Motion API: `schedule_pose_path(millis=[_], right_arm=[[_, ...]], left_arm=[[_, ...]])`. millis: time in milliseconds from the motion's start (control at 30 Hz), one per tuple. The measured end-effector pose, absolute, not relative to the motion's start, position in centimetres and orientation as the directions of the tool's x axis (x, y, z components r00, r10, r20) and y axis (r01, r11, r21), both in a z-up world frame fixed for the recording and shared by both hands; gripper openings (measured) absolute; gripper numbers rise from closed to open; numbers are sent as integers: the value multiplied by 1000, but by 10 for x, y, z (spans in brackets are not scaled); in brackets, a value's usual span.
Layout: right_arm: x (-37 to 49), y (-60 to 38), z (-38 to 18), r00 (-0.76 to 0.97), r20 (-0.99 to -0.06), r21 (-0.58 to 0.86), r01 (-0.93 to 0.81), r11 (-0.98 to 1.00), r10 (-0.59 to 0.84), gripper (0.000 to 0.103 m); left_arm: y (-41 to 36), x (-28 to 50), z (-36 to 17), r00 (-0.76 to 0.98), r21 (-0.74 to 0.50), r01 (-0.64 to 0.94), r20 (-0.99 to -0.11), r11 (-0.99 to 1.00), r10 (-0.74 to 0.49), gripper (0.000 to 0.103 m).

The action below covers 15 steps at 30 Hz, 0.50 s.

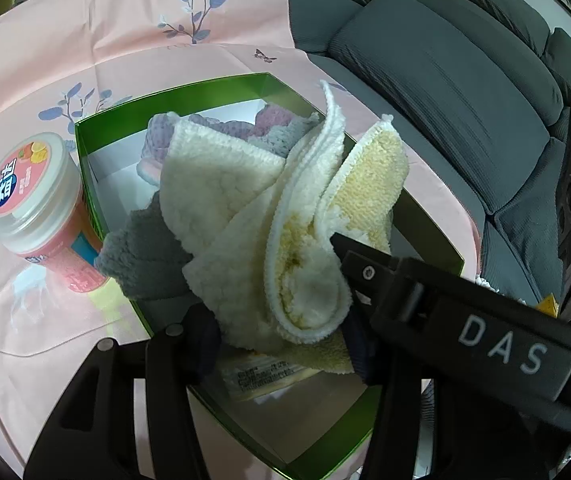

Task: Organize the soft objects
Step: 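Carry the cream-yellow towel into the green box and open the right gripper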

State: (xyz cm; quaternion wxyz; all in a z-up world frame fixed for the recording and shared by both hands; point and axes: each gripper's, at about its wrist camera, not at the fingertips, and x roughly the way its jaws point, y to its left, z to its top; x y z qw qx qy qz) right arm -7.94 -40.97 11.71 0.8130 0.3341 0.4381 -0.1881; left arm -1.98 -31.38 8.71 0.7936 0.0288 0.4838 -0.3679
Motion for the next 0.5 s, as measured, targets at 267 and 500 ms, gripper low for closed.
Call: schedule_pose_path(millis=[267, 500], right_arm=[[-82, -409, 121, 554, -832, 374, 601, 706, -31, 65], [-86, -399, 136, 602, -798, 392, 548, 739, -23, 65]], left_arm=[[-305, -28, 97, 265, -330, 601, -777, 728, -571, 53], [-283, -41, 120, 388, -260, 577, -747, 774, -540, 74]])
